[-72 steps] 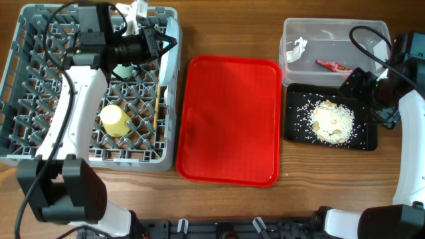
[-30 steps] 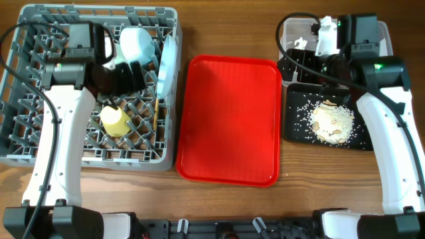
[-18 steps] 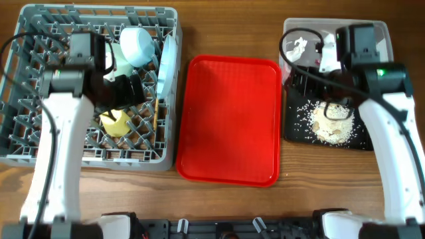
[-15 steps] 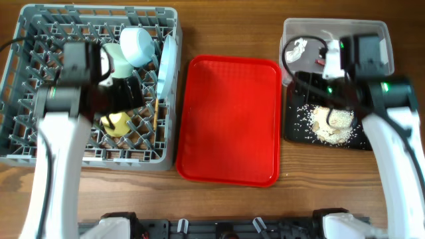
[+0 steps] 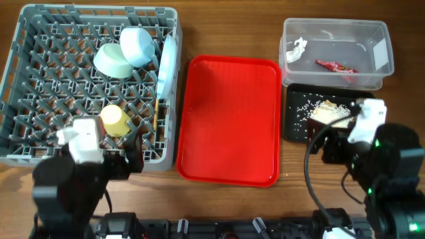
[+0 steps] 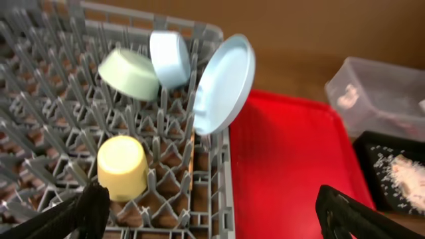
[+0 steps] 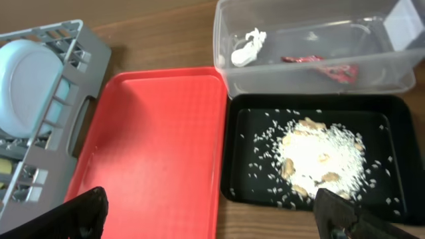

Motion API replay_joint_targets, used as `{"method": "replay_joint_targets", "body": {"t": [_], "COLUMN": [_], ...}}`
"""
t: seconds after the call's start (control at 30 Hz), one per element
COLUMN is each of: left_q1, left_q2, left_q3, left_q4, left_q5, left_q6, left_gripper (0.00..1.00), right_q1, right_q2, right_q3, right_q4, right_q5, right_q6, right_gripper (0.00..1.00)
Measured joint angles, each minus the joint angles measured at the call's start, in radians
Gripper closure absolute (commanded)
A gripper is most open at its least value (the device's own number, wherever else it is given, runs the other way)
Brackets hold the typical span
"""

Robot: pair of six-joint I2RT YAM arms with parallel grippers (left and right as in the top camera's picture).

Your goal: Sort waste into correct bins and load items into the dishwasher rack

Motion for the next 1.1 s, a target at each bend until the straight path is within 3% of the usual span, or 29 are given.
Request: {"method": "replay_joint_targets", "body": {"t": [0.8,0.93,1.1], "left_q1": [0.000,0.000,0.000], "left_q2": [-0.060,-0.060,-0.060], "left_q3": [-0.002,-0.002,-0.004], "left_q4": [-0.254,-0.255,-0.257], "left_q5": [0.006,0.006,0.006], "left_q6": [0.004,0.003,0.004], "left_gripper": [0.00,0.00,0.00], "right_q1": [0.000,0.000,0.000], "right_q2": [0.036,-0.005,-0.165], "right_q3": [-0.006,-0.045,-0.221], "right_q4": [-0.019,0.103,0.359], "right_q5": [0.043,0.051,0.049], "right_q6": [-0.024,-0.078,-0.139], "right_gripper": [0.00,0.00,0.00]}}
